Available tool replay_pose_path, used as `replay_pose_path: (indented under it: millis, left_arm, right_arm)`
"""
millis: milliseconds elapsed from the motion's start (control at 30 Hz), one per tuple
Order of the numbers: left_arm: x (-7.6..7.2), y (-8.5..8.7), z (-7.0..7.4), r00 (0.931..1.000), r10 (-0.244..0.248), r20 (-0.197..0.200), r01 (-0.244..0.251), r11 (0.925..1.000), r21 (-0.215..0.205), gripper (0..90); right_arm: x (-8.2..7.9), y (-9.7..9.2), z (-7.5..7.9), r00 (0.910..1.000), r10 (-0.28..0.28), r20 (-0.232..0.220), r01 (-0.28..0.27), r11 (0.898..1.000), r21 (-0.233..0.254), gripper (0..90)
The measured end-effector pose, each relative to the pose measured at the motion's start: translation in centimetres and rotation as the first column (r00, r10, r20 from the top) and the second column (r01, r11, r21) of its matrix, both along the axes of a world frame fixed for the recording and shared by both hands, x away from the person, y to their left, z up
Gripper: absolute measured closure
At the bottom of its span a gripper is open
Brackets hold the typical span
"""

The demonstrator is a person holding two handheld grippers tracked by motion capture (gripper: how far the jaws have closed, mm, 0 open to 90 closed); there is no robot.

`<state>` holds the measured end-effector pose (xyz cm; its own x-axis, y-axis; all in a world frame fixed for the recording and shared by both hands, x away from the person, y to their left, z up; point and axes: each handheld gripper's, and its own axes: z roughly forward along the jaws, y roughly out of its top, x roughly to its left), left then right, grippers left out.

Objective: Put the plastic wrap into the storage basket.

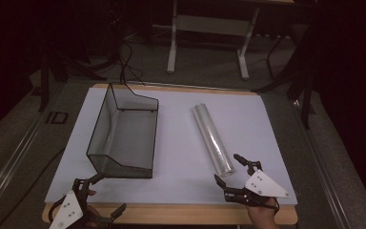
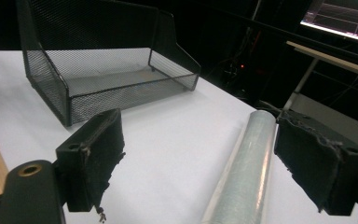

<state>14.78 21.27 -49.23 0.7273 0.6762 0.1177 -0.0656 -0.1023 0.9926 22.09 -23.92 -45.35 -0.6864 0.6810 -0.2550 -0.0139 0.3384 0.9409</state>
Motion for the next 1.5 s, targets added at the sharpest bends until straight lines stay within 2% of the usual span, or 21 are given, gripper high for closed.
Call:
replay_pose_path:
  millis: [367,467,567,600,633,800,867,967,1133,1233,1333,1400,1433,1467,1500]
  left_arm:
    - [0.1,-0.3,-0.1,0.9997,-0.026,0.002,0.026,0.9993,-0.025,0.0]
    - [0.1,-0.4,0.1,0.9996,-0.028,-0.001,0.028,0.9989,-0.037,0.0]
    - [0.0,-0.5,0.2,0.9999,-0.015,0.001,0.015,0.9992,-0.037,0.0]
    - [0.0,-0.6,0.2,0.9999,-0.010,0.006,0.011,0.9991,-0.040,0.0]
    - [-0.1,-0.6,0.2,0.9999,0.000,0.012,0.001,0.9991,-0.043,0.0]
    - [0.1,-0.7,0.3,0.9999,0.001,0.011,0.000,0.9985,-0.055,0.0]
    - [0.1,-0.8,0.2,1.0000,-0.001,0.006,0.002,0.9988,-0.049,0.0]
    - [0.2,-0.9,0.1,1.0000,-0.007,0.003,0.007,0.9990,-0.044,0.0]
    - [0.2,-1.1,0.1,0.9999,-0.010,0.004,0.010,0.9991,-0.042,0.0]
    - [0.2,-1.2,0.1,0.9999,-0.012,0.005,0.012,0.9991,-0.040,0.0]
    - [0.2,-1.1,0.1,0.9999,-0.015,0.003,0.015,0.9990,-0.042,0.0]
    - [0.2,-1.1,0.0,0.9998,-0.018,0.001,0.018,0.9989,-0.042,0.0]
    - [0.2,-1.1,0.0,0.9998,-0.018,0.000,0.018,0.9990,-0.042,0.0]
    - [0.2,-1.1,0.0,0.9999,-0.014,0.003,0.014,0.9991,-0.039,0.0]
    - [0.2,-1.2,0.0,0.9999,-0.008,0.008,0.008,0.9993,-0.036,0.0]
  right_arm:
    - [0.3,0.3,-0.2,0.9999,0.008,-0.010,-0.008,1.000,-0.027,15.8]
    - [0.4,0.3,-0.1,0.9996,-0.007,-0.028,0.006,0.999,-0.033,16.3]
    - [0.5,0.5,0.2,0.9981,-0.045,-0.042,0.042,0.997,-0.070,17.5]
    - [0.7,0.6,0.4,0.9969,-0.045,-0.064,0.041,0.996,-0.073,17.5]
    - [0.8,0.6,0.6,0.9964,-0.052,-0.066,0.047,0.996,-0.082,17.5]
    - [0.5,0.9,1.6,0.9977,-0.046,-0.050,0.043,0.997,-0.069,17.5]
    - [0.5,1.1,2.6,0.9969,-0.022,-0.075,0.017,0.998,-0.055,17.9]
    - [0.7,1.2,3.3,0.9982,-0.016,-0.058,0.012,0.997,-0.075,16.9]
    - [2.6,1.1,5.1,0.9972,-0.048,-0.056,0.045,0.997,-0.057,12.8]
    - [3.8,1.3,5.7,0.9919,-0.096,-0.082,0.092,0.994,-0.058,11.2]
    - [5.5,1.8,6.2,0.9774,-0.157,-0.141,0.146,0.986,-0.085,9.8]
    - [5.9,1.9,6.2,0.9759,-0.151,-0.158,0.140,0.987,-0.075,9.7]
    - [7.0,2.3,6.3,0.9669,-0.188,-0.173,0.172,0.980,-0.099,8.9]
    - [7.5,2.3,6.4,0.9654,-0.171,-0.197,0.156,0.984,-0.089,8.6]
    - [7.9,2.4,6.4,0.9617,-0.176,-0.210,0.162,0.983,-0.082,8.6]
